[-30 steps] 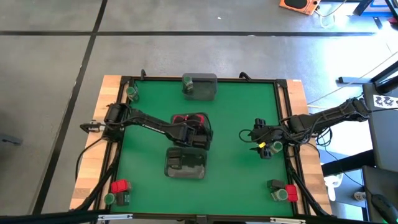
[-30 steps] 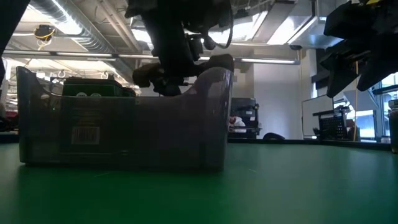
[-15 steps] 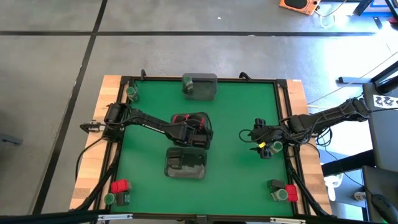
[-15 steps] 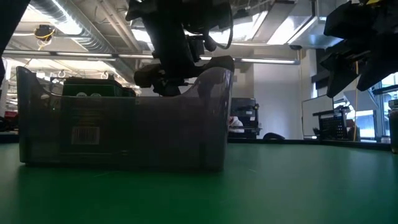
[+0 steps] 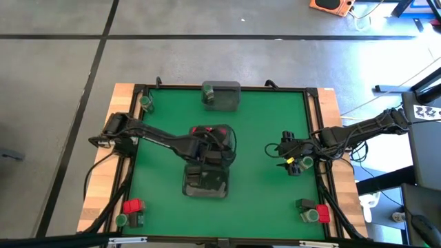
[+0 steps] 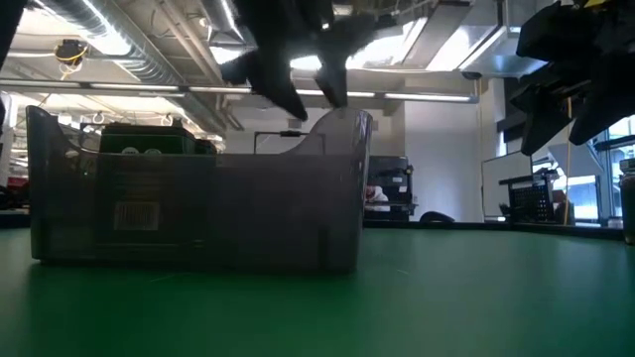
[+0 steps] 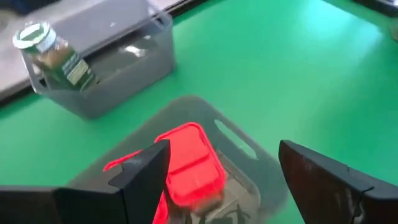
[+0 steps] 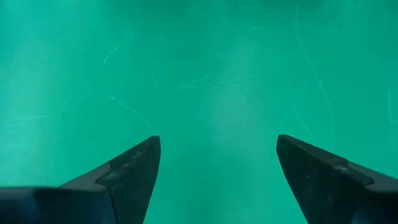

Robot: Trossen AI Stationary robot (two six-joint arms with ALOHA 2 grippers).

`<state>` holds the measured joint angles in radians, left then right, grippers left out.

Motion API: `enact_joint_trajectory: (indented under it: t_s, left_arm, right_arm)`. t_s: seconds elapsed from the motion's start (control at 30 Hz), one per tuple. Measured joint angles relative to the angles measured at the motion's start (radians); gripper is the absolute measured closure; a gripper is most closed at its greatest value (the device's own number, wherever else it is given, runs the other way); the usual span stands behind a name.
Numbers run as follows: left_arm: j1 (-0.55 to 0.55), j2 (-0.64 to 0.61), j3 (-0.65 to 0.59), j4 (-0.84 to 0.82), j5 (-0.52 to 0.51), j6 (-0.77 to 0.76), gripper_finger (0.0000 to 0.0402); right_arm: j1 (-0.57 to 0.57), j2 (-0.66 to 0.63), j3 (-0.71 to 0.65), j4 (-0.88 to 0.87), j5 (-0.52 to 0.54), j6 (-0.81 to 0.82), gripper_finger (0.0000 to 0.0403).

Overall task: Sort spices by type
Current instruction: Put the red seasoning can into the middle gray bin

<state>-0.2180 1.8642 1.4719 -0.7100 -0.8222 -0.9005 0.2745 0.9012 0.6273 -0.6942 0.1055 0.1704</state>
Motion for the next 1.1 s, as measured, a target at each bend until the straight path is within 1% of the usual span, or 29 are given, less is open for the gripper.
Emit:
enact_joint_trajectory:
  t_s: [0.1,0.23,0.33,0.5,0.6,0.7,0.8,0.87,0.93,1.1]
  left_arm:
    - [-0.044,-0.039,0.000,-0.059,0.000,0.025,0.0106]
    - [-0.105,-0.085,0.000,-0.178,-0.001,-0.039,0.0106]
    - [-0.161,-0.129,0.000,-0.287,0.002,-0.132,0.0106]
    - [-0.246,-0.181,0.000,-0.502,0.035,-0.368,0.0106]
    - [-0.289,-0.202,0.000,-0.620,0.103,-0.515,0.0106]
    - [-0.323,-0.206,0.000,-0.710,0.205,-0.646,0.0106]
    - [-0.356,-0.207,-0.004,-0.749,0.305,-0.709,0.0106]
    - [-0.377,-0.206,-0.009,-0.749,0.376,-0.713,0.0106]
    - [-0.398,-0.206,-0.009,-0.739,0.435,-0.681,0.0106]
    - [-0.461,-0.206,-0.009,-0.718,0.579,-0.530,0.0106]
  right_arm:
    - [0.000,0.000,0.000,0.002,0.000,0.000,0.0084]
    - [0.000,0.000,0.000,0.012,0.000,0.000,0.0084]
    - [0.000,0.000,0.000,0.023,0.000,0.000,0.0084]
    - [0.000,0.000,0.000,0.044,0.000,0.000,0.0084]
    - [0.000,0.000,0.000,0.074,0.000,0.005,0.0084]
    - [0.000,0.000,0.000,0.100,0.000,0.006,0.0084]
    - [0.000,0.000,0.000,0.107,0.000,0.006,0.0084]
    - [0.000,0.000,0.000,0.114,0.000,0.001,0.0084]
    - [0.000,0.000,0.000,0.121,0.000,-0.016,0.0084]
    - [0.000,0.000,0.000,0.126,0.001,-0.025,0.0084]
